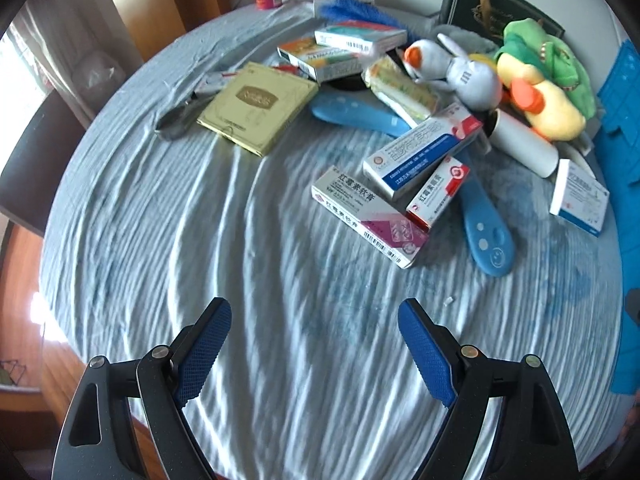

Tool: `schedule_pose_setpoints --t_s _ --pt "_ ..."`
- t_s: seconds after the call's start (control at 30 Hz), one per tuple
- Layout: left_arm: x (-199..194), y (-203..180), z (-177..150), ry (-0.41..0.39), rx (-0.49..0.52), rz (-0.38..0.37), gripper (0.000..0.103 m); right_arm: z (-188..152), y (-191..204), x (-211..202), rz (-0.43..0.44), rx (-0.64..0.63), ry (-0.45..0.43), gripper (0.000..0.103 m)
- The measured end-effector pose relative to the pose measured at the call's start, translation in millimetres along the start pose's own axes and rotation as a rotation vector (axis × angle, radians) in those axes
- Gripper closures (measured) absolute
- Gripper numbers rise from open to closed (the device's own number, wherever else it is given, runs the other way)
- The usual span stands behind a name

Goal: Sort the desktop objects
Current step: 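Grasp the white-pink ointment box with the left tool while the right tool approaches a blue-trimmed box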

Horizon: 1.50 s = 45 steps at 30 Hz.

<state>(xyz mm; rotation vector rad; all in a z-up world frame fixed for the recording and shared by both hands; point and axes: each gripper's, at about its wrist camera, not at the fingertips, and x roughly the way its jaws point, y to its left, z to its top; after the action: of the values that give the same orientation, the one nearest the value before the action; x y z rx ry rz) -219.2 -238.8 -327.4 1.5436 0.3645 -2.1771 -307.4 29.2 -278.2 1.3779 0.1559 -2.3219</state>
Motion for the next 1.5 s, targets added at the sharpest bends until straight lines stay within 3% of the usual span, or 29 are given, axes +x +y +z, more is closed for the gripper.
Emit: schedule_pose_setpoints --t_s 0.27,0.5,0.77,0.93,1.0,1.2,1.33,1.5 --pt "40 -17 23 0.023 -0.008 -0.044 0.017 1 -20 38 0.014 0.061 0.057 0.0" --pt "63 -29 45 0.018 -0.003 -0.097 0.016 23 -41 61 -0.073 0.127 0.07 0.0" --pt "77 -28 59 0.048 0.012 -0.098 0.016 93 -55 77 -0.131 0.103 -0.023 0.0" --pt "83 -29 64 0.054 0.044 -0.071 0.016 126 -68 109 -0.151 0.079 -0.009 0.0" --pt "83 -26 65 0.054 0.05 -0.065 0.016 130 -77 125 -0.165 0.111 0.051 0.0" --pt "80 -5 68 0.045 0.053 -0.036 0.016 91 -62 132 -0.041 0.137 0.183 0.0" --pt "78 4 68 0.044 0.067 -0.033 0.016 58 -27 116 0.014 0.082 0.184 0.0" --pt "72 2 69 0.029 0.085 -0.039 0.016 42 -13 98 0.076 0.086 0.17 0.0"
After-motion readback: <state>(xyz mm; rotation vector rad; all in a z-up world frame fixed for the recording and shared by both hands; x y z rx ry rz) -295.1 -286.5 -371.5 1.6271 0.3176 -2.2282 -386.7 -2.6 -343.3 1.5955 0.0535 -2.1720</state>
